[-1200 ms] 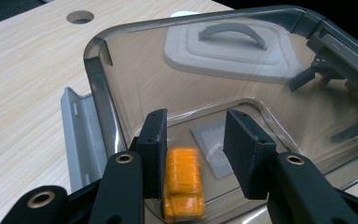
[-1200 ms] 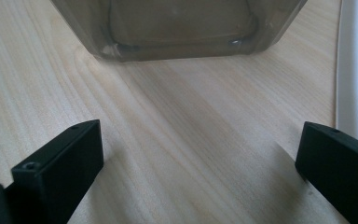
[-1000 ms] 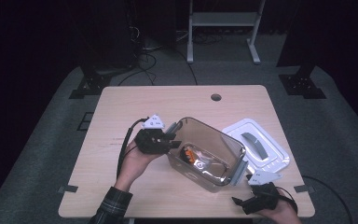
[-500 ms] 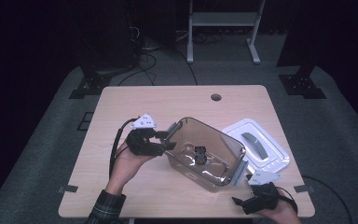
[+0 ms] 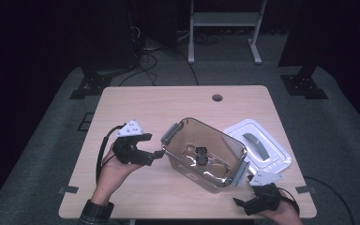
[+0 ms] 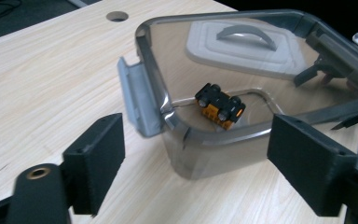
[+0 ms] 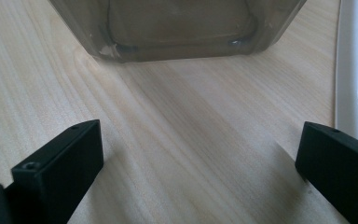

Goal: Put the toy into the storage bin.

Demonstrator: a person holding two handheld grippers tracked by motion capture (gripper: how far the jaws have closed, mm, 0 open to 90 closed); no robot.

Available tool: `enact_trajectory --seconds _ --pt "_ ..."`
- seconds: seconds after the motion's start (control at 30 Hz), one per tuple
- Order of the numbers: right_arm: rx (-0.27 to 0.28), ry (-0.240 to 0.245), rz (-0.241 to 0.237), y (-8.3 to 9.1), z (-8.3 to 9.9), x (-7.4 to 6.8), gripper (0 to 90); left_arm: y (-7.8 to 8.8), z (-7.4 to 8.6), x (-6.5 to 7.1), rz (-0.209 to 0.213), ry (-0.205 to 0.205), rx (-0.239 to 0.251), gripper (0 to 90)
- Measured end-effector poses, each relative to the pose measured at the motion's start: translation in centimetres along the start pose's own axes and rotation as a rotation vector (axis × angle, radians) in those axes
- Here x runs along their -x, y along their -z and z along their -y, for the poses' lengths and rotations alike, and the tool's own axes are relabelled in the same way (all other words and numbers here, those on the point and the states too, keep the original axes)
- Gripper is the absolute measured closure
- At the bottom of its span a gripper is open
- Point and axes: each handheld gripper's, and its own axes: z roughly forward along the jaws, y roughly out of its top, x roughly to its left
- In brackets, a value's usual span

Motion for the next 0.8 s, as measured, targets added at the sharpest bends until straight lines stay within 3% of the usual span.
enact_trajectory --seconds 0.37,0.8 --pt "0.000 0.000 0.001 0.0 0.0 0.0 0.0 0.8 2.5 -0.2 -0.048 0.001 -0.031 3.6" --pt "0.000 0.001 0.000 0.0 0.0 0.0 0.0 0.8 4.8 -0.3 -0.067 -0.002 -0.027 0.7"
